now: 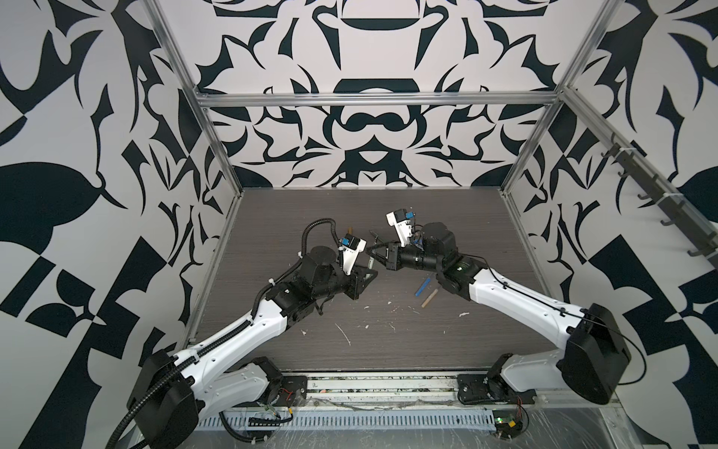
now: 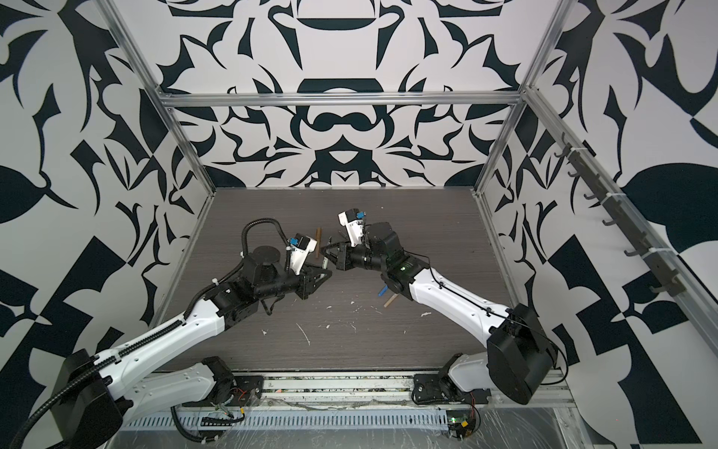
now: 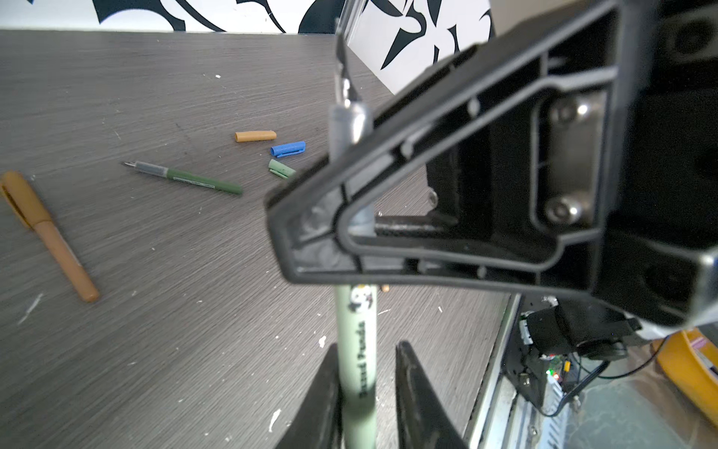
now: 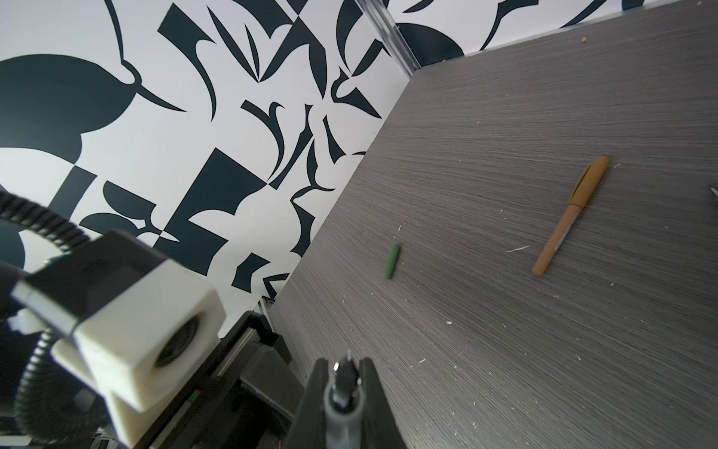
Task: Insert the pens into the pen caps
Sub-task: 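Lower the right gripper over the light green cap and align with it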
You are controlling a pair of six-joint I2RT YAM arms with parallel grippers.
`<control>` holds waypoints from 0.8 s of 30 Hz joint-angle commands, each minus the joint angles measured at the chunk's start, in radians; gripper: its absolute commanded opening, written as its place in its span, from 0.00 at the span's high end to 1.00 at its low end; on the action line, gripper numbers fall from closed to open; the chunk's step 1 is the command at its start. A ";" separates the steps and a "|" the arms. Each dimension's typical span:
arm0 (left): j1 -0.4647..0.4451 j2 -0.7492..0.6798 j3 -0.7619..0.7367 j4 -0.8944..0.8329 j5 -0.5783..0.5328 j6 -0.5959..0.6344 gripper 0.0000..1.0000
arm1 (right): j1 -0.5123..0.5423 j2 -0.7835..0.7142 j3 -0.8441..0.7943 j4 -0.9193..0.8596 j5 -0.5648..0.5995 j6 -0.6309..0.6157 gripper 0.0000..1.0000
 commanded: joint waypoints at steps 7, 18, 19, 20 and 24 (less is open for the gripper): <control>0.004 -0.017 -0.055 0.119 -0.030 -0.027 0.98 | 0.005 -0.015 0.032 0.017 -0.058 0.003 0.78; 0.004 -0.081 -0.223 0.298 -0.223 -0.027 0.98 | -0.134 -0.153 0.101 -0.385 0.289 -0.152 0.61; 0.003 -0.087 -0.224 0.304 -0.224 -0.019 0.97 | -0.173 -0.137 0.106 -0.425 0.303 -0.152 0.61; 0.004 -0.091 -0.226 0.307 -0.227 -0.014 0.97 | -0.204 -0.110 0.121 -0.477 0.322 -0.167 0.61; 0.004 -0.089 -0.220 0.336 -0.209 -0.014 0.97 | -0.286 0.043 0.204 -0.616 0.393 -0.232 0.52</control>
